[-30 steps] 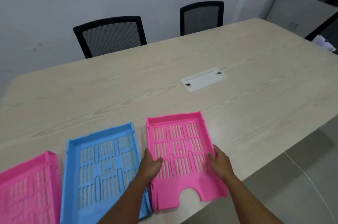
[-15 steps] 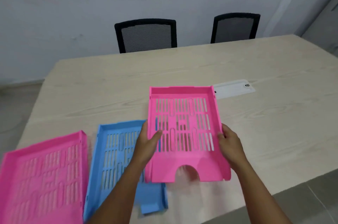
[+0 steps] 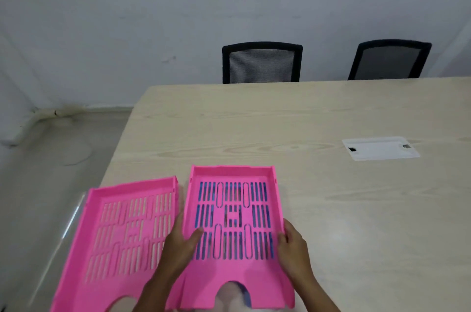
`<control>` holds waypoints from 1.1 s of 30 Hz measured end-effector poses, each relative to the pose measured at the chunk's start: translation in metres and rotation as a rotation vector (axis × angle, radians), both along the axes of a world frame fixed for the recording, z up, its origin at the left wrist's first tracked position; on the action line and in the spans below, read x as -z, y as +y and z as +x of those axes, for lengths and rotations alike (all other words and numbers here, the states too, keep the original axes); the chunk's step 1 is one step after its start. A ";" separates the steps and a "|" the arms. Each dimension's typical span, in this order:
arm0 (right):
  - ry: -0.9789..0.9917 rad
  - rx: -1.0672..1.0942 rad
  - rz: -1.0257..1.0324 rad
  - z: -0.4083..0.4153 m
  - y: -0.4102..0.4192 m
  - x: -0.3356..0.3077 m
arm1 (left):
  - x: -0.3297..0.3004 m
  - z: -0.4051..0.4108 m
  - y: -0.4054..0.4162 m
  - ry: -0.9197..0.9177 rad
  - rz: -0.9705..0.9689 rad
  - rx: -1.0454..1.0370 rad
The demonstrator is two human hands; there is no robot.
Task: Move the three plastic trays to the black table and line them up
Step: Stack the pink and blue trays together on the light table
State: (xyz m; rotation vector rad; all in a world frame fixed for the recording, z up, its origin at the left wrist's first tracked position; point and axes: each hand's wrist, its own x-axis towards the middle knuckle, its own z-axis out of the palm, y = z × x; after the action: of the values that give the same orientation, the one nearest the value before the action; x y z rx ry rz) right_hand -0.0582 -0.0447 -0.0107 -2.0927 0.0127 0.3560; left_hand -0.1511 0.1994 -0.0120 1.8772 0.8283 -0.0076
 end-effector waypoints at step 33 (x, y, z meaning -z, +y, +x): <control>-0.244 -0.119 0.055 0.004 0.098 -0.039 | -0.012 -0.034 0.069 -0.188 0.101 -0.237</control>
State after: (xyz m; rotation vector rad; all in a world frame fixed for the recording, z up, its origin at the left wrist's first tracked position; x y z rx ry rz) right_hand -0.0540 0.0533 0.0281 -2.0742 -0.2645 0.1680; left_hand -0.1851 0.2680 -0.0001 1.8293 0.9290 0.3585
